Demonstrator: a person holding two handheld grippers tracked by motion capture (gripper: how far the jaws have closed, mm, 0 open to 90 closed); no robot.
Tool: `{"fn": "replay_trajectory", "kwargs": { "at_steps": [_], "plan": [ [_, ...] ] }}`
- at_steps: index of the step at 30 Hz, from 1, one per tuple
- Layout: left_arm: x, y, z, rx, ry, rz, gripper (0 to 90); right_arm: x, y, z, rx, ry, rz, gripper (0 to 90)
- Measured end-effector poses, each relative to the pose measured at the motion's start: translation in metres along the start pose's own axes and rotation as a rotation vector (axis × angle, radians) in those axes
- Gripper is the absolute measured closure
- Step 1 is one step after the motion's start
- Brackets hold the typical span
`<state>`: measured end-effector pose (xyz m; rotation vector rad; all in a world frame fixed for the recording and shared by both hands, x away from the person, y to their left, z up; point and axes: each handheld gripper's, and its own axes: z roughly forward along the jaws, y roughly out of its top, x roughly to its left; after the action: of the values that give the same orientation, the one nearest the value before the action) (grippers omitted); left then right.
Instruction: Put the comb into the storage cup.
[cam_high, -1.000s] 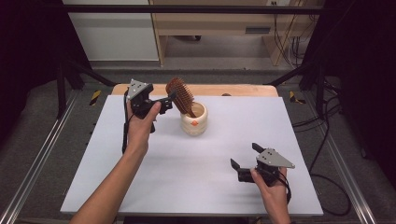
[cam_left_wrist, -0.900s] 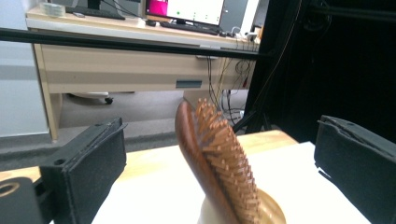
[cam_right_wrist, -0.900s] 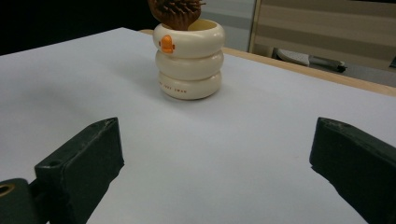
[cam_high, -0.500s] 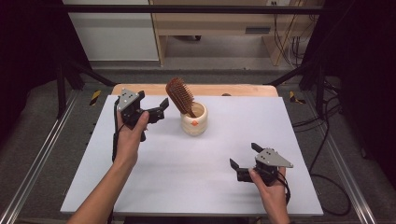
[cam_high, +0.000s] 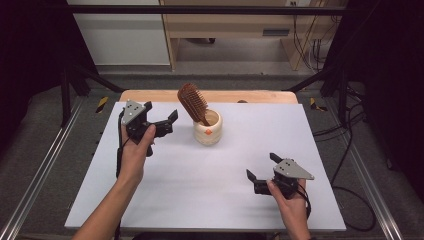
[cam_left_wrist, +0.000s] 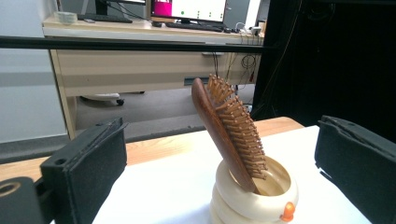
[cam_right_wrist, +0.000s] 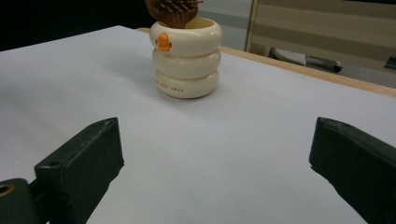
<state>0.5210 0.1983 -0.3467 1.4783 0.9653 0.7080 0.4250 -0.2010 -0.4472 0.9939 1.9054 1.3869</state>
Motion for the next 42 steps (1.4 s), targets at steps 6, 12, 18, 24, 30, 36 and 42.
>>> {"fn": "replay_trajectory", "kwargs": {
  "at_steps": [6, 12, 18, 24, 30, 36, 42],
  "plan": [
    [0.006, -0.005, -0.011, -0.004, 0.008, -0.009, 2.4, 0.0, 0.0, -0.001, -0.007, -0.01, -0.014, 5.0],
    [0.015, -0.008, -0.024, -0.005, 0.022, -0.002, 2.4, 0.0, 0.0, 0.001, 0.001, -0.008, -0.011, 5.1],
    [0.019, -0.01, -0.038, -0.01, 0.029, 0.015, 2.4, 0.001, -0.001, 0.001, 0.004, -0.004, -0.008, 4.9],
    [0.022, -0.01, -0.047, -0.009, 0.018, 0.023, 2.3, 0.0, -0.001, 0.001, -0.003, -0.009, 0.002, 4.8],
    [0.026, -0.016, -0.051, -0.007, 0.021, 0.021, 2.3, 0.0, -0.001, 0.001, 0.0, -0.006, -0.001, 4.4],
    [0.027, -0.02, -0.055, -0.003, 0.023, 0.019, 2.3, 0.0, -0.001, 0.001, -0.005, 0.0, 0.005, 4.4],
    [0.033, -0.021, -0.059, 0.0, 0.017, 0.013, 2.3, 0.001, -0.001, 0.003, -0.001, 0.006, 0.008, 4.2]
  ]
}}
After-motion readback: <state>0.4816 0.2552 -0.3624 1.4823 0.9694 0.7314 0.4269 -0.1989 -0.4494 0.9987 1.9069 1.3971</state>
